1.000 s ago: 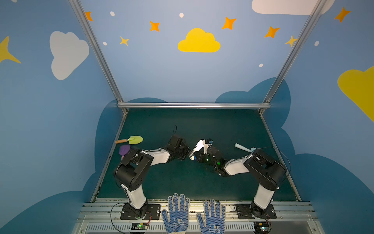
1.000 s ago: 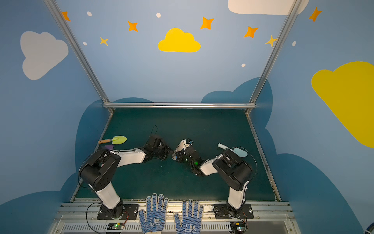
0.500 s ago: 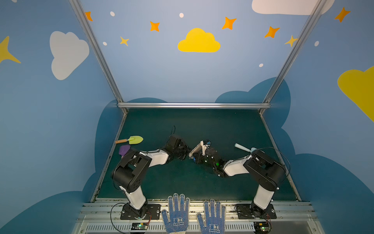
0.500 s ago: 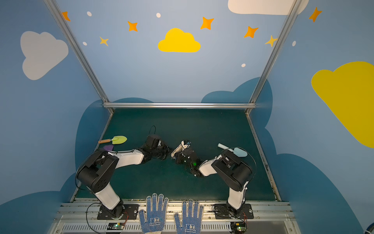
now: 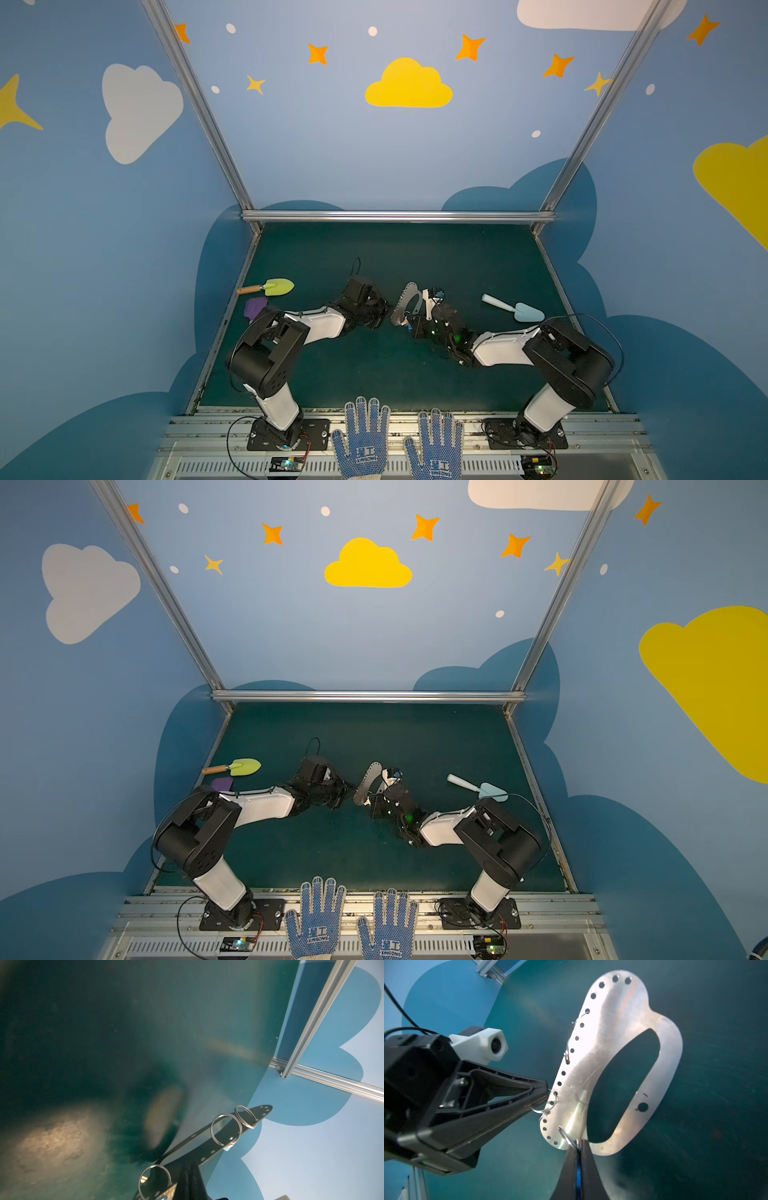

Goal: Put the keys on the keyring

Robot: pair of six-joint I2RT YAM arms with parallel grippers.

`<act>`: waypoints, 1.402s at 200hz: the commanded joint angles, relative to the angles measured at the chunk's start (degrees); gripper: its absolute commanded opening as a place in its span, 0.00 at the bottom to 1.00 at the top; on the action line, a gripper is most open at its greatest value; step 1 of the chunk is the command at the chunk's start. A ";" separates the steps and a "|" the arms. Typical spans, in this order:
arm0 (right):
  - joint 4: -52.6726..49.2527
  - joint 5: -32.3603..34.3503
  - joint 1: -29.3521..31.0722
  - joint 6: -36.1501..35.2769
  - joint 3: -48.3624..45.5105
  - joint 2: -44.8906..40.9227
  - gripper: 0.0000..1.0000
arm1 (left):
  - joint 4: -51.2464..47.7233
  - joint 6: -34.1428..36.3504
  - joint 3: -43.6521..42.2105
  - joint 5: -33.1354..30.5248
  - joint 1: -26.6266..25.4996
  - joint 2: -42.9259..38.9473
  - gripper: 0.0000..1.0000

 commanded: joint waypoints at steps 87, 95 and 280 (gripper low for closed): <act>7.97 0.21 -0.75 1.26 0.71 2.30 0.00 | -0.44 0.72 -0.43 0.59 -1.95 2.16 0.04; 7.77 0.27 -0.84 1.24 0.89 2.71 0.00 | -0.30 0.66 -0.37 0.66 -2.15 2.47 0.04; -5.16 4.27 1.10 -1.28 5.06 9.96 0.00 | 3.94 -0.86 -1.71 0.86 -2.50 4.90 0.04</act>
